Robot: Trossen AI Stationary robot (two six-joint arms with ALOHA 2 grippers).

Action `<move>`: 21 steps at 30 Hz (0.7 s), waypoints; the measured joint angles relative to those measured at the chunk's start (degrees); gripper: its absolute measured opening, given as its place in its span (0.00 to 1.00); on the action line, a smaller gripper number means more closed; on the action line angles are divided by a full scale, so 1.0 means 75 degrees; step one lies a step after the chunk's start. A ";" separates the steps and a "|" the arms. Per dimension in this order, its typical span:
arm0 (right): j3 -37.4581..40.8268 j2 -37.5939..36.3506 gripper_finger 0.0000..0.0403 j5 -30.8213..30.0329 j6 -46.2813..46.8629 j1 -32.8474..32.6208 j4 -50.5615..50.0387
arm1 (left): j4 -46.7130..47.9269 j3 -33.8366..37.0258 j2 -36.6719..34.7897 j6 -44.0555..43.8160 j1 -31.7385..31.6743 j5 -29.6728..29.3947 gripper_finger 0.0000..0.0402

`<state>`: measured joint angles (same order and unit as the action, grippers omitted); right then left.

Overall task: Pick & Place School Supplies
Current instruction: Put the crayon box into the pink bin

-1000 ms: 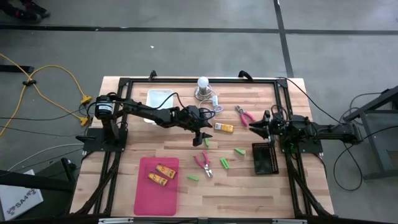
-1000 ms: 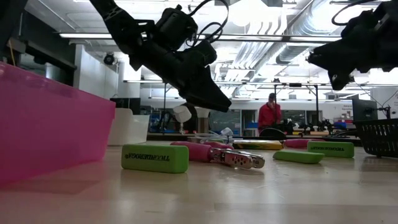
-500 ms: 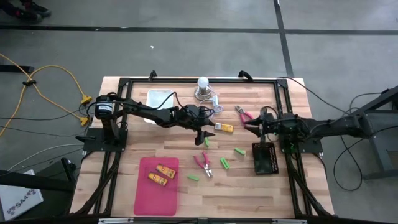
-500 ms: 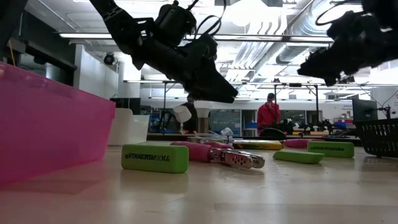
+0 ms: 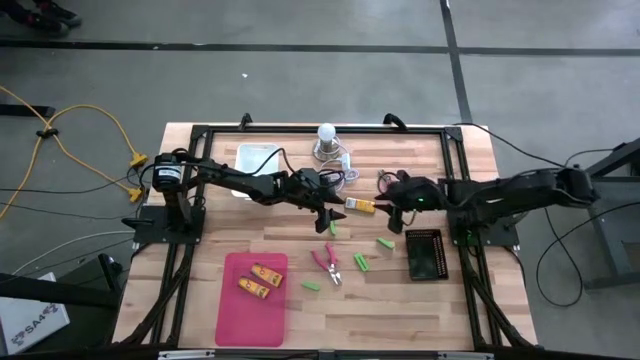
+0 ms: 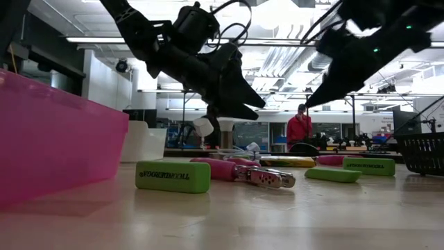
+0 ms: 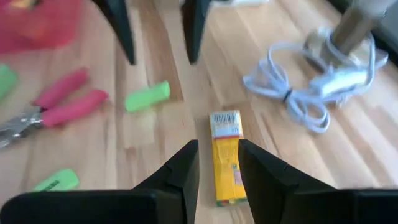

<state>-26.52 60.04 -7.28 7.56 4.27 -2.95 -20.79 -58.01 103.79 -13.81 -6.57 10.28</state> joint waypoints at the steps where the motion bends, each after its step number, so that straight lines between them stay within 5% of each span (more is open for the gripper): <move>1: -0.0111 0.0172 0.26 0.0006 0.0120 0.0067 -0.0092 | 0.0004 0.0001 0.0000 -0.0076 -0.0004 0.0000 0.59; 14: -0.0429 0.0893 0.46 0.0596 0.2323 0.0944 -0.0900 | 0.0361 0.0002 0.0000 -0.0447 -0.0029 0.0002 0.59; 21: -0.0429 0.0893 0.47 0.0984 0.2073 0.1046 -0.0845 | 0.0451 0.0002 0.0000 -0.0417 -0.0067 0.0000 0.59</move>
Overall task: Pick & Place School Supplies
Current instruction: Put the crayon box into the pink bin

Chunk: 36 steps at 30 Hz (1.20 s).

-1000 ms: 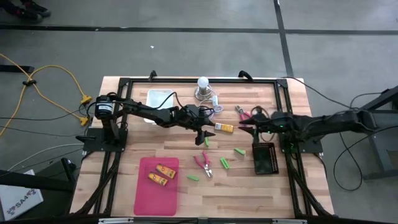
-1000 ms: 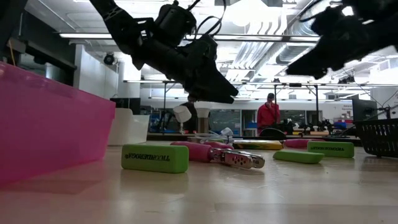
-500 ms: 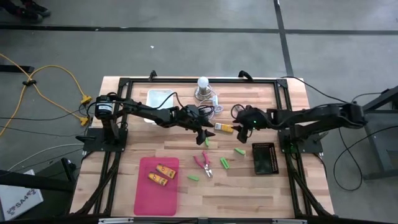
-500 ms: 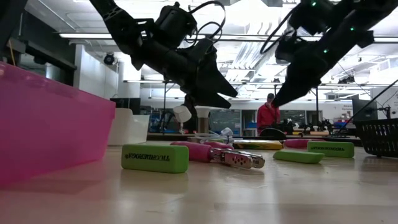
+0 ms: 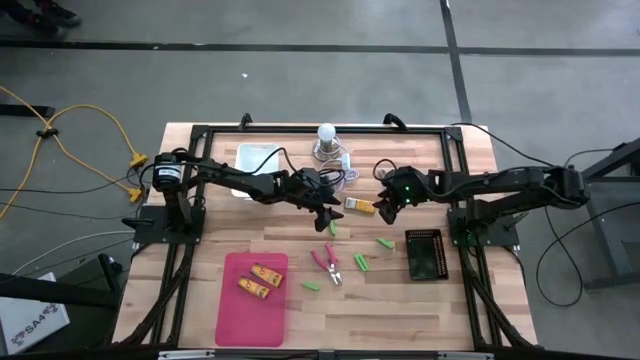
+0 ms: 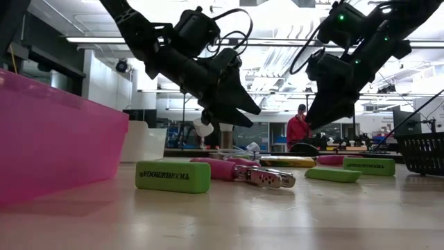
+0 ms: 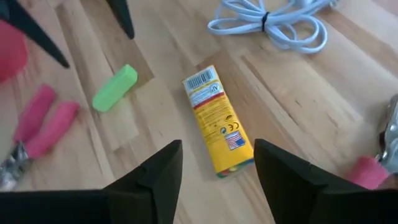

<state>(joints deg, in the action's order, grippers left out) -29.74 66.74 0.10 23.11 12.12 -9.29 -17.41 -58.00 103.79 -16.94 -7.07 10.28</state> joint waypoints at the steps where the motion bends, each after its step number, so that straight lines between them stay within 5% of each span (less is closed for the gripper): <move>1: 0.0000 0.0006 0.47 0.0002 -0.0294 -0.0019 -0.0001 | 0.0000 0.0000 0.0000 0.0014 0.0000 0.0000 0.59; 13: -0.0001 0.0586 0.47 -0.0043 -0.2831 -0.0843 0.0883 | 0.0006 0.0000 0.0000 0.0022 0.0000 0.0000 0.59; 36: -0.0006 0.2285 0.57 -0.1215 -0.3123 -0.0743 0.1976 | 0.0055 0.0000 0.0003 0.0086 0.0000 0.0000 0.59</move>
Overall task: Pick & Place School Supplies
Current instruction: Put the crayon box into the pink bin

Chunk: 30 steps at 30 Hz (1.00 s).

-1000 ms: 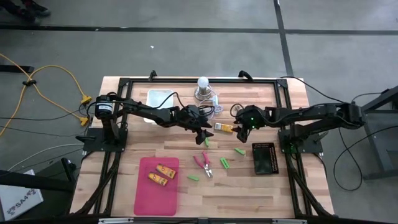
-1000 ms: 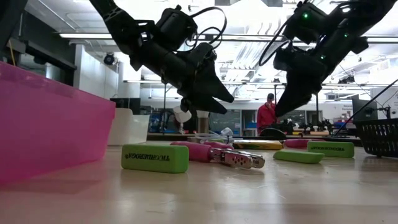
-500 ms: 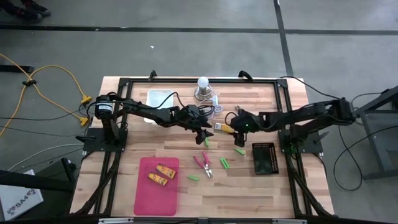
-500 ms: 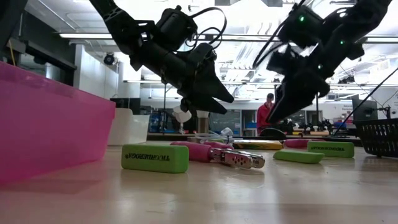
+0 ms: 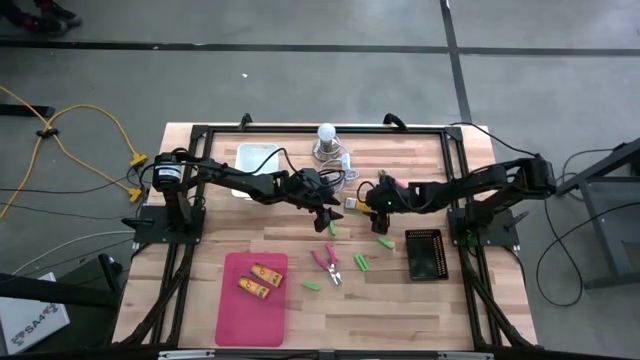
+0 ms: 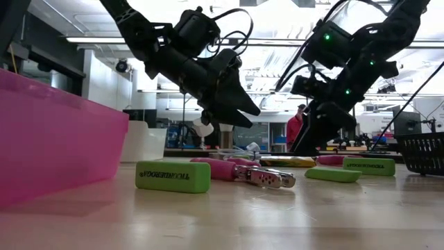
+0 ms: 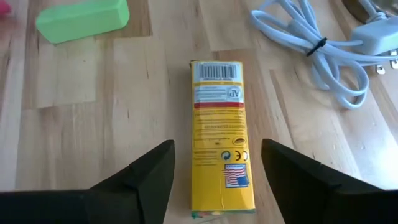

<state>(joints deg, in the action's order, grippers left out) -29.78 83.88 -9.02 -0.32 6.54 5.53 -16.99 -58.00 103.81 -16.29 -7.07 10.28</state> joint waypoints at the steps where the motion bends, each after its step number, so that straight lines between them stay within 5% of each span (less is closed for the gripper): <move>1: 0.0000 0.0000 0.57 0.0004 0.0000 0.0007 0.0000 | 0.0000 0.0000 -0.0001 0.0000 0.0000 0.0000 0.59; 30: 0.0000 0.0000 0.57 0.0210 0.0059 0.0143 -0.0007 | -0.0009 0.0000 0.0000 0.0000 0.0000 0.0003 0.59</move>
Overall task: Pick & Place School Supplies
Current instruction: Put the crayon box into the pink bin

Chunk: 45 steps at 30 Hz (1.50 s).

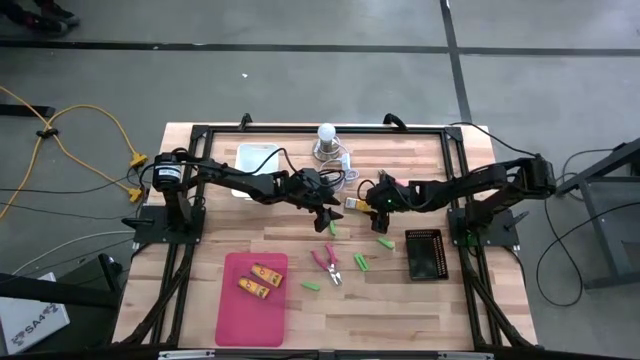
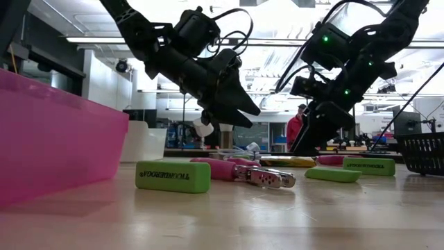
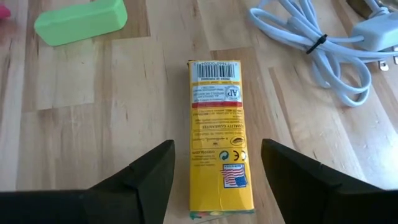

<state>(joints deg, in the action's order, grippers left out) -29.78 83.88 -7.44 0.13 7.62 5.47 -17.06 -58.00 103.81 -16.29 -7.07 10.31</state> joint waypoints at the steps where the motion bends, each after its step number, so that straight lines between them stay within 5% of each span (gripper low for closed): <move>1: 0.0003 0.0000 0.57 0.0000 0.0028 0.0000 -0.0003 | 0.0001 0.0000 0.0000 0.0000 0.0000 0.0000 0.59; 27: 0.0006 -0.0001 0.57 0.0024 -0.0038 0.0108 -0.0033 | 0.0044 0.0000 0.0000 -0.0008 0.0002 0.0001 0.59; 45: -0.0006 0.0873 0.57 -0.0034 -0.0238 0.0105 0.0590 | 0.0050 0.0000 0.0003 -0.0038 0.0003 0.0064 0.59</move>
<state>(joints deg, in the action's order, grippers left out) -29.82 90.42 -7.70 -1.66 8.40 9.90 -16.69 -58.00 103.83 -16.58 -7.05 10.79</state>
